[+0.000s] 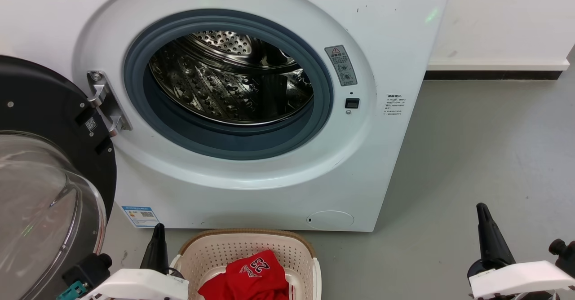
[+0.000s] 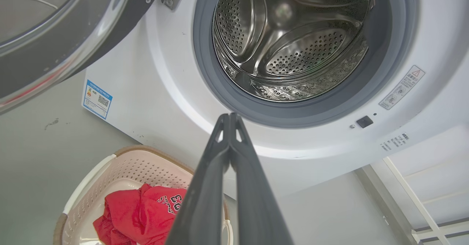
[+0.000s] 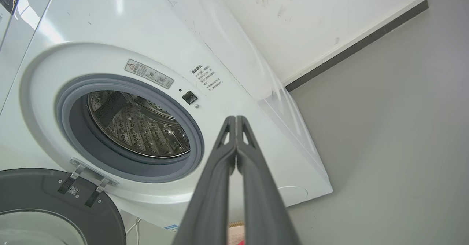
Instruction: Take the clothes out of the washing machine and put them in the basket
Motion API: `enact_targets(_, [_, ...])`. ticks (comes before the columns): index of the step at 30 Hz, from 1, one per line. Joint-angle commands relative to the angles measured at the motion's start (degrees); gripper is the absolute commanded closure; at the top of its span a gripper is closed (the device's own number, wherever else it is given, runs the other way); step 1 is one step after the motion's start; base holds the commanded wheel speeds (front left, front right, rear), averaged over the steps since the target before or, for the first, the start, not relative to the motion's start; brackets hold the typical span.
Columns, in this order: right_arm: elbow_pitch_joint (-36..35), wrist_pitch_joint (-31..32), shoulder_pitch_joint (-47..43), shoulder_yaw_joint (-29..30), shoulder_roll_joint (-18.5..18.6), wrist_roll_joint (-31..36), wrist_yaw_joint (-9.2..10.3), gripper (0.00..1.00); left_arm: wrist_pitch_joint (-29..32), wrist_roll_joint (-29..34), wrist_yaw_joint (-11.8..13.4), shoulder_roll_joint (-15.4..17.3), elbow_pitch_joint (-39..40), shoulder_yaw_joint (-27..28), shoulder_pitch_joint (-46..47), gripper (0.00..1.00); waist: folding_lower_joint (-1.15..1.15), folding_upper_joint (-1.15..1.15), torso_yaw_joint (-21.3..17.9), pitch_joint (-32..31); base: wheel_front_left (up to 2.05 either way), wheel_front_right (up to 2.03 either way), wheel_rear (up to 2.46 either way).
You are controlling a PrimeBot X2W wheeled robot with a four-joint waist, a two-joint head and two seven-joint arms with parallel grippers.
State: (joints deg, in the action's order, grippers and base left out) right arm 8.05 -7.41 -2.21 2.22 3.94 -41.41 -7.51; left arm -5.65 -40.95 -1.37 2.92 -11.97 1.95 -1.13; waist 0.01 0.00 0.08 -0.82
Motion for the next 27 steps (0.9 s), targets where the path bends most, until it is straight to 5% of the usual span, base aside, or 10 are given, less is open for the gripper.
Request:
enact_targets(1, [-0.2,0.5,1.7,0.1,0.5,-2.5,0.0,1.0,0.5,-2.3,-0.4,0.0,0.5,0.3,1.6,1.0,0.0,0.0,0.0,0.0,0.0,0.0,0.0])
enact_targets(27, [2.1,4.9,4.4,0.7,0.7,-22.1,0.01,1.0,5.1,-21.3,-2.7,0.0,-0.5,2.0,4.1,1.0,0.0,0.0,0.0,0.3,0.0,0.0,0.0])
